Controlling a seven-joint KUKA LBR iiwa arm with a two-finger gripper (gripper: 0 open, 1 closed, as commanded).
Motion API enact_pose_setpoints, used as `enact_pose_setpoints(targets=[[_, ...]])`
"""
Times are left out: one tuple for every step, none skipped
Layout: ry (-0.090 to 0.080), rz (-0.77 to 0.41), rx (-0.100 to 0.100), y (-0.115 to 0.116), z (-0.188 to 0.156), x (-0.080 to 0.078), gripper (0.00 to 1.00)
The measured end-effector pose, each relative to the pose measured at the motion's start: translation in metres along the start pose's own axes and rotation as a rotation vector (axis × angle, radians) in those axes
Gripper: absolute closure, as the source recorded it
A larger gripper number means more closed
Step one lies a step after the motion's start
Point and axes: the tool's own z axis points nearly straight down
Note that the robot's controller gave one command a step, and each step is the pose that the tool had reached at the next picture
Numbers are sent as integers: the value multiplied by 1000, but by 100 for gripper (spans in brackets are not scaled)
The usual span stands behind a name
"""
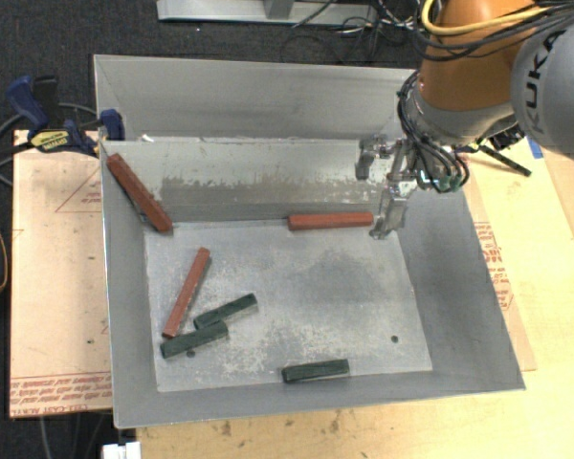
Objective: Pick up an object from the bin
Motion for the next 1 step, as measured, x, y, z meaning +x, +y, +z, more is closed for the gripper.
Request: enact_pose_setpoints(targets=[[0, 31, -1, -6, 71, -7, 0]])
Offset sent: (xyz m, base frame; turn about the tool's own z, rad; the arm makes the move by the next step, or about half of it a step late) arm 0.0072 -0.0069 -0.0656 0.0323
